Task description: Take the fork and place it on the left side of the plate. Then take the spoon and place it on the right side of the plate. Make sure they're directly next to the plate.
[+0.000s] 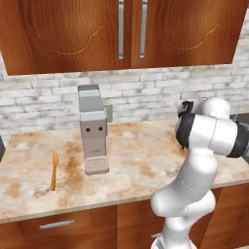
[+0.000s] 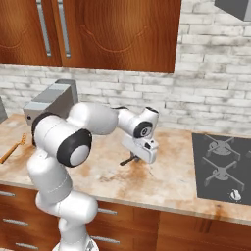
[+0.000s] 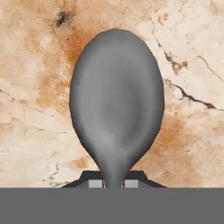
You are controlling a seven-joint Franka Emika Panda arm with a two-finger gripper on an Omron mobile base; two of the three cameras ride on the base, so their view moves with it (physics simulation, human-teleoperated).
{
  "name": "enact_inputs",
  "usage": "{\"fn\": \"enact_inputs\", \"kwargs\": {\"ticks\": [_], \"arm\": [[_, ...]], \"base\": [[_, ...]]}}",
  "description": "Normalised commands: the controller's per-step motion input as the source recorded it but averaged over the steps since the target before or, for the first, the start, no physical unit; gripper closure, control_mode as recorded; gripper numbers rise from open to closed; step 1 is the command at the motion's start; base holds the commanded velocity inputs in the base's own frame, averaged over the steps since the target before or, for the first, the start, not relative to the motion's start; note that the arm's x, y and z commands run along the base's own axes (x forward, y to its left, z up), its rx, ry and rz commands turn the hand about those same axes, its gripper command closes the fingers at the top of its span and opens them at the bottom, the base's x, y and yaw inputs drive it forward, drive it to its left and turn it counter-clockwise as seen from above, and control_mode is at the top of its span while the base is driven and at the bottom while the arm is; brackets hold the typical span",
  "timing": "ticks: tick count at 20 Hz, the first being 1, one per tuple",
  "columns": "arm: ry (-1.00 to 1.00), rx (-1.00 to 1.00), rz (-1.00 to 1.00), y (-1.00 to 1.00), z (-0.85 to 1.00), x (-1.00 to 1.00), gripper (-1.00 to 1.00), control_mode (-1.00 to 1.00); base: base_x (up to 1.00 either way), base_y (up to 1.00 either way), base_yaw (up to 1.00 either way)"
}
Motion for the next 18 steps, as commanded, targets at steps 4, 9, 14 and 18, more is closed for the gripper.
{"fn": "enact_inputs", "kwargs": {"ticks": [4,9,14,18], "arm": [[-0.09,0.13,-0.13,0.00,1.00,-0.66,1.00,-1.00],[-0.14,0.01,-0.11,0.18,1.00,-0.79,1.00,-1.00],[-0.31,-0.04,0.00,0.44,1.00,-0.80,1.00,-1.00],[-0.29,-0.15,0.07,0.67,1.00,-0.71,1.00,-1.00]], "base": [[0.00,0.00,0.00],[0.00,0.00,0.00],[0.00,0.00,0.00],[0.00,0.00,0.00]]}}
